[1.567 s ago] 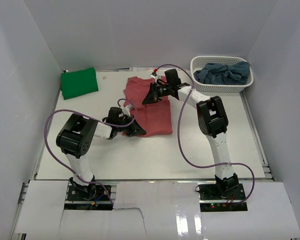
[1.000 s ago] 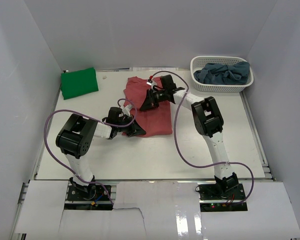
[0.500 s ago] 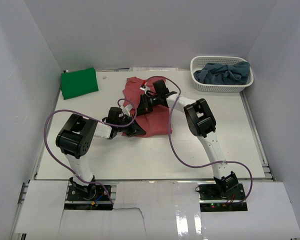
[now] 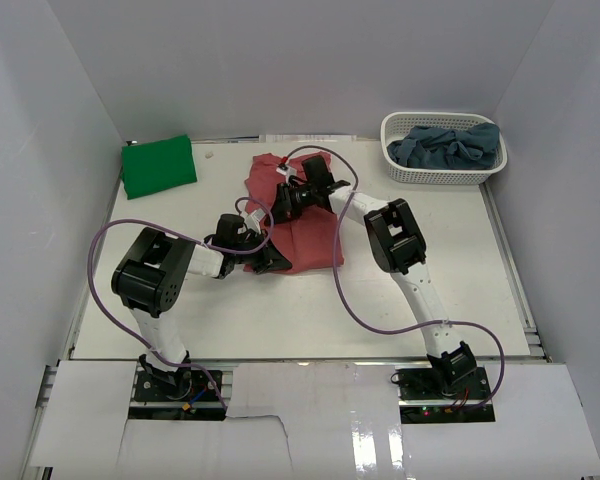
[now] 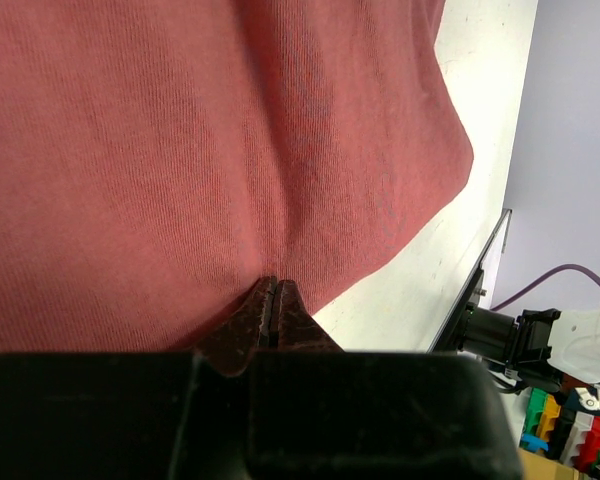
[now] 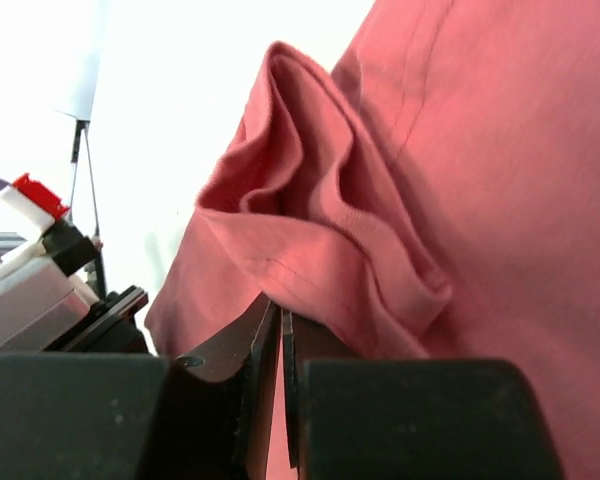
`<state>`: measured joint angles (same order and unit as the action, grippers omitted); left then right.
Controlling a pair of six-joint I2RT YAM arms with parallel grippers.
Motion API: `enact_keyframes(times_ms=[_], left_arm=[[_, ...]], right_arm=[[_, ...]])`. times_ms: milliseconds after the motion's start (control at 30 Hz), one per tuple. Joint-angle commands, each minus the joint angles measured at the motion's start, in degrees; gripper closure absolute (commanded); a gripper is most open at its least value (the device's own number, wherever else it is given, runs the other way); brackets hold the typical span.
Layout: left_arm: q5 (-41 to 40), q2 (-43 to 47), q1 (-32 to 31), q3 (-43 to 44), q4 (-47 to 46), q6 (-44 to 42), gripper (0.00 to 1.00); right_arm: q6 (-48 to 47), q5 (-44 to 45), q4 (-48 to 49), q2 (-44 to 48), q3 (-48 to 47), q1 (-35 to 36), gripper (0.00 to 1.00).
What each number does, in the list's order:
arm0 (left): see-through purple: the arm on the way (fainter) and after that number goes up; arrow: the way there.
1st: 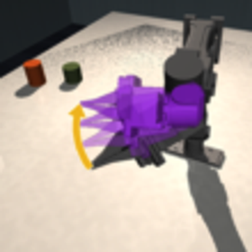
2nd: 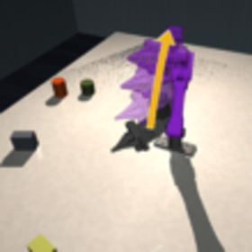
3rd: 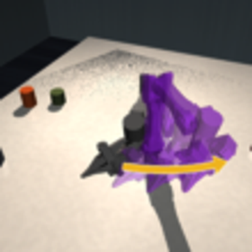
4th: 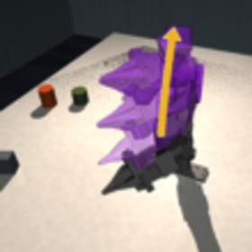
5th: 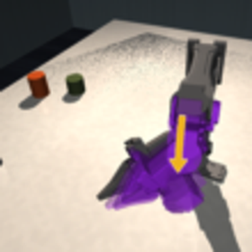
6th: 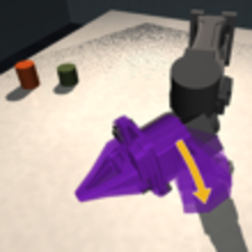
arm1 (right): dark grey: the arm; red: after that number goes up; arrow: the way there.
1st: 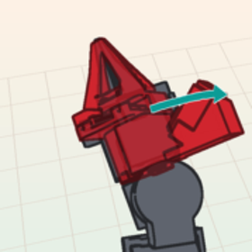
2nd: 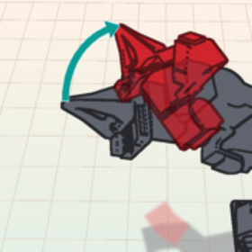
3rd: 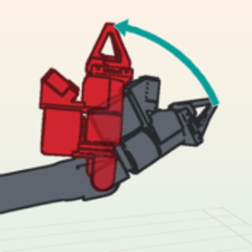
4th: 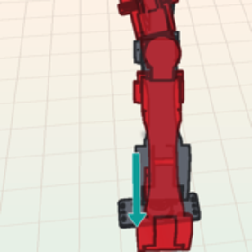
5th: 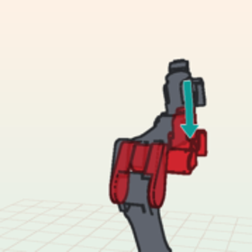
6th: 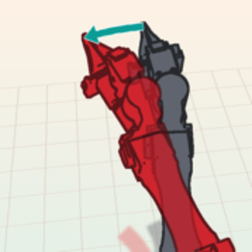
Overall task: Fold and stack the t-shirts
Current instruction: Fold the folded rectangular tshirt in 1/3 of the way
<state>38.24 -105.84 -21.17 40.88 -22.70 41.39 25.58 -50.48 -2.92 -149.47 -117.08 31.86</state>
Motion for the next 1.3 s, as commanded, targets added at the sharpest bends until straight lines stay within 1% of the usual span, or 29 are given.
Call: enact_keyframes(times_ms=[0,67,133,233,400,633,733,767,833,867,900,1000,1033,1067,1100,1133,1167,1233,1267], left_arm=[[-0.6,2.0,-0.4,-1.2,4.1,-1.7,1.00],[-0.4,2.2,-0.4,-1.2,4.0,-1.6,1.00],[-0.4,2.6,-0.5,-1.4,4.0,-1.5,1.00],[-0.3,2.4,-0.5,-1.5,4.0,-1.5,1.00],[-0.2,2.4,-0.6,-1.8,4.1,-1.4,1.00],[-0.4,2.7,-0.7,-1.9,4.0,-1.3,1.00],[-0.4,3.4,-0.8,-1.7,4.1,-1.0,1.00],[-0.4,3.5,-0.8,-1.6,4.2,-1.0,1.00],[-0.4,4.1,-0.7,-1.3,4.2,-0.8,1.00],[-0.4,4.2,-0.8,-1.2,4.2,-0.8,1.00],[-0.5,4.3,-0.8,-1.1,4.3,-0.7,1.00],[-0.4,4.6,-0.8,-0.5,4.5,-0.6,1.00],[-0.4,4.8,-0.8,-0.5,4.7,-0.5,1.00],[-0.4,4.9,-0.8,-0.5,4.7,-0.6,1.00],[-0.5,5.0,-0.8,-0.4,4.9,-0.6,1.00],[-0.6,4.9,-0.8,-0.4,4.9,-0.7,1.00],[-0.6,5.1,-0.8,-0.2,5.0,-0.8,1.00],[-0.5,5.1,-0.8,-0.3,5.2,-1.0,1.00],[-0.6,5.2,-0.8,-0.3,5.4,-1.0,1.00]], right_arm=[[-4.3,5.4,2.1,-2.2,-4.4,-0.3,0.90],[-6.6,8.5,2.2,-2.5,-4.7,-0.4,0.89],[-7.7,11.2,4.8,-2.7,-4.7,-0.7,0.86],[-7.7,13.0,7.7,-2.8,-5.1,-1.5,0.84],[-6.2,13.3,9.5,-3.0,-9.2,-3.6,0.82],[-5.5,12.2,10.5,1.5,-8.9,-5.2,0.80],[-5.8,10.6,9.3,6.4,-4.2,-5.4,0.80],[-6.1,10.2,7.7,9.5,-2.4,-5.4,0.80],[-7.2,10.7,4.9,13.0,3.4,-5.4,0.70],[-7.6,11.0,0.9,16.5,5.5,-5.4,0.66],[-8.1,11.1,-1.0,18.3,9.6,-5.3,0.64],[-8.8,9.1,-4.1,25.4,17.6,-5.4,0.61],[-8.9,8.6,-4.3,27.2,23.3,-5.4,0.60],[-9.0,8.5,-4.5,30.9,26.2,-5.4,0.60],[-9.0,8.5,-4.9,32.8,28.7,-5.4,0.59],[-9.0,8.8,-5.3,34.4,33.5,-5.5,0.58],[-9.0,8.9,-5.4,37.7,36.0,-5.6,0.56],[-8.4,9.2,-5.8,40.7,40.8,-6.1,0.49],[-8.2,9.2,-5.7,43.4,45.3,-6.4,0.48]])
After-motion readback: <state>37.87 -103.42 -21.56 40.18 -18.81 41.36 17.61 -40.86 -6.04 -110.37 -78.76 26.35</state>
